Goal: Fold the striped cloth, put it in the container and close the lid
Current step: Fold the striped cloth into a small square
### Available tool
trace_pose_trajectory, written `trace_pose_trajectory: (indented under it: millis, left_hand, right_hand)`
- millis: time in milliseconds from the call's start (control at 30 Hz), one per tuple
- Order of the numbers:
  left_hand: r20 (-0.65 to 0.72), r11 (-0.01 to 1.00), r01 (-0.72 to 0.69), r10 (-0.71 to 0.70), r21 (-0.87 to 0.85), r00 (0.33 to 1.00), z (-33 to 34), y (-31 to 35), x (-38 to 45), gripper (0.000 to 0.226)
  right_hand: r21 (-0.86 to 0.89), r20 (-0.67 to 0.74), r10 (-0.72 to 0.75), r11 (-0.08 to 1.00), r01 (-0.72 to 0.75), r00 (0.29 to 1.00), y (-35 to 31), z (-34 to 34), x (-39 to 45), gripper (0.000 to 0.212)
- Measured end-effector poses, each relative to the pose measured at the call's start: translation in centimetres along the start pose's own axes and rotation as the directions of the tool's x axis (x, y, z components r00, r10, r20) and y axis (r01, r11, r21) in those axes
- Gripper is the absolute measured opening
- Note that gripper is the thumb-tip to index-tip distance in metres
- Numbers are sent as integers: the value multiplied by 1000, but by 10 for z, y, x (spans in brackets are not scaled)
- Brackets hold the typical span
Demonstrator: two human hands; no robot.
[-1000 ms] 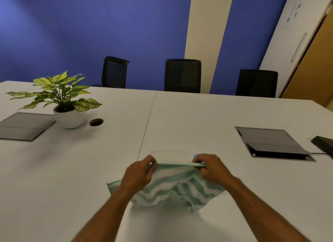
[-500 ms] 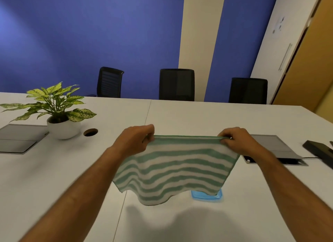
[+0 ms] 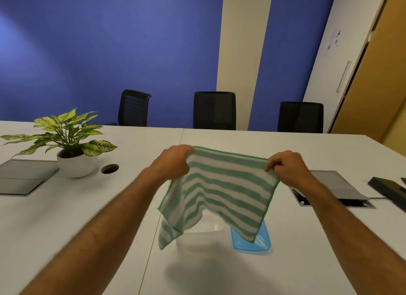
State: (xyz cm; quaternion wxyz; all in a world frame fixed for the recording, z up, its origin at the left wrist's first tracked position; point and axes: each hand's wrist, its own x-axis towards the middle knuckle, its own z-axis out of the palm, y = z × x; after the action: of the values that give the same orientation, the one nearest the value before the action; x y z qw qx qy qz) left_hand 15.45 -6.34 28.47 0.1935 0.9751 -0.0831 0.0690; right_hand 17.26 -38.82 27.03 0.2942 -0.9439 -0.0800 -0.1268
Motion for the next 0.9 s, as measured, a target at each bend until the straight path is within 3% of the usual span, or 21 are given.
trace_pose_trajectory:
  millis: [133, 333, 400, 467, 600, 700, 800, 900]
  left_hand:
    - [-112, 977, -1, -24, -213, 993, -10, 30, 1, 39]
    - [-244, 912, 45, -157, -407, 957, -12, 56, 3, 47]
    - [-283, 904, 62, -198, -424, 939, -10, 62, 4, 44]
    - [-280, 889, 98, -243, -448, 929, -6, 66, 5, 48]
    - [-246, 808, 133, -325, -574, 913, 1, 67, 6, 61]
    - [-237, 715, 132, -392, -687, 889, 4, 66, 7, 60]
    - [-192, 624, 151, -447, -767, 874, 7, 65, 4, 63]
    - [-190, 622, 164, -462, -766, 866, 13, 62, 3, 71]
  right_hand:
    - [-17, 63, -28, 999, 29, 998, -23, 19, -12, 39]
    - [243, 55, -96, 967, 80, 994, -65, 59, -37, 22]
    - [310, 39, -77, 949, 62, 996, -78, 72, -45, 35]
    - [277, 30, -82, 958, 71, 996, -89, 84, -51, 55]
    - [-4, -18, -98, 995, 98, 995, -104, 105, -57, 85]
    - [-149, -81, -104, 985, 91, 991, -106, 117, -57, 88]
    - [-103, -124, -28, 995, 15, 992, -109, 121, -55, 92]
    - [-43, -122, 25, 999, -30, 992, -110, 119, -48, 70]
